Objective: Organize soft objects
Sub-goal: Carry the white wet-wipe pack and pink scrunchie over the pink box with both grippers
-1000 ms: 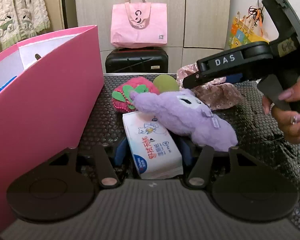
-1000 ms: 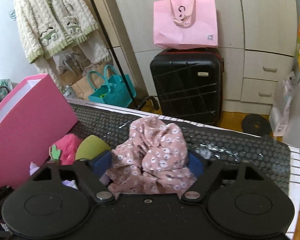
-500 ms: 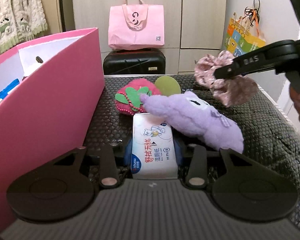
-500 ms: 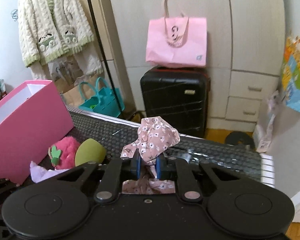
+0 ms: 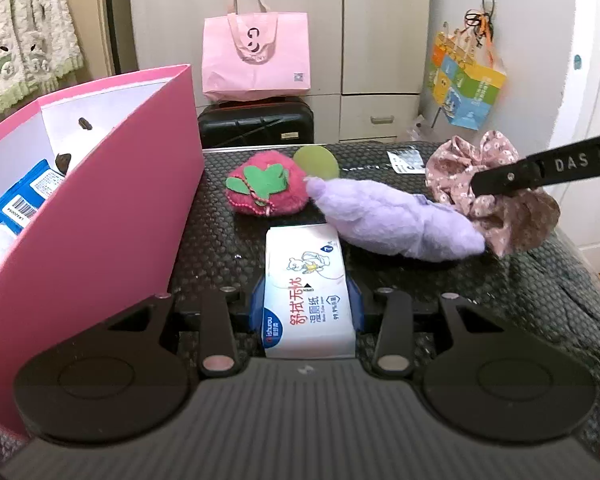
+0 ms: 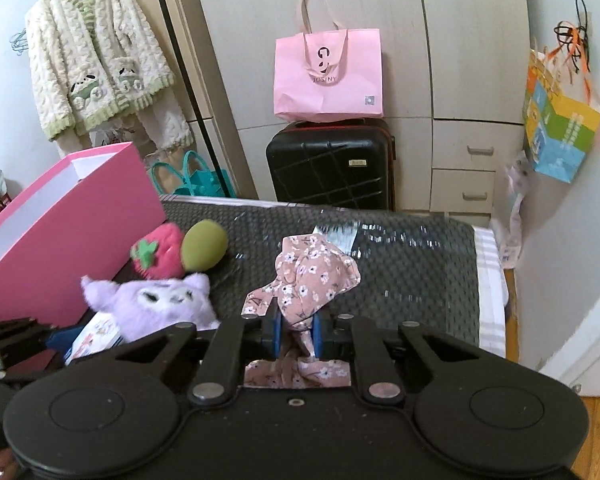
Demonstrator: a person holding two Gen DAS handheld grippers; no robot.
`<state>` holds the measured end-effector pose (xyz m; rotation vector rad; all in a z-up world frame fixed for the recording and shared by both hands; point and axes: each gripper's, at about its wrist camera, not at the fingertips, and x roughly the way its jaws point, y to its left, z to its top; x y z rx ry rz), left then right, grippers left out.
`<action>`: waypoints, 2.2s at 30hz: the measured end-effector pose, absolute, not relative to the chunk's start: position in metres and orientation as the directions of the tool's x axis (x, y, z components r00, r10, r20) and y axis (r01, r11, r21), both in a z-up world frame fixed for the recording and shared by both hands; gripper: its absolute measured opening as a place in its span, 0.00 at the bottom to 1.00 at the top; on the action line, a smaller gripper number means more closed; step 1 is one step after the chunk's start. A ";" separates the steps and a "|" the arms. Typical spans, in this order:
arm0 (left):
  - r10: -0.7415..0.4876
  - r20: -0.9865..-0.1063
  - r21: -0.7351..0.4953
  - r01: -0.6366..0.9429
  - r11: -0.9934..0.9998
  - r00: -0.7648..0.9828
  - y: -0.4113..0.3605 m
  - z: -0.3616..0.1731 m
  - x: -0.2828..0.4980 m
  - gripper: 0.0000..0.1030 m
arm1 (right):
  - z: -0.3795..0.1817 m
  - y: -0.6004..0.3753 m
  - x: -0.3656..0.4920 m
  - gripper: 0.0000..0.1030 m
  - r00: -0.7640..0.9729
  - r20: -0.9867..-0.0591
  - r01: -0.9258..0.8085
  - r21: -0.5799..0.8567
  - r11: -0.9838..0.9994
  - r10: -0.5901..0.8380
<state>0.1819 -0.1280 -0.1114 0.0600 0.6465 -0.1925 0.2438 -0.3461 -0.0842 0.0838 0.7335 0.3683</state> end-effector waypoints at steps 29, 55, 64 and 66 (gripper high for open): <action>-0.291 -0.678 -0.083 0.323 0.943 0.675 -0.096 -0.093 0.124 0.38 | -0.085 -0.331 0.142 0.18 0.533 -0.722 -0.336 0.297 0.894 0.440; -0.395 -0.777 -0.186 0.420 0.888 0.490 -0.016 -0.045 0.086 0.38 | -0.053 -0.239 0.126 0.19 0.243 -0.744 -0.511 0.447 0.734 0.623; -0.420 -0.799 -0.220 0.441 0.870 0.431 0.019 -0.020 0.078 0.38 | -0.029 -0.205 0.121 0.19 0.186 -0.738 -0.555 0.466 0.690 0.648; -0.425 -0.799 -0.229 0.438 0.869 0.426 0.026 -0.014 0.077 0.38 | -0.023 -0.198 0.120 0.19 0.179 -0.736 -0.569 0.464 0.679 0.653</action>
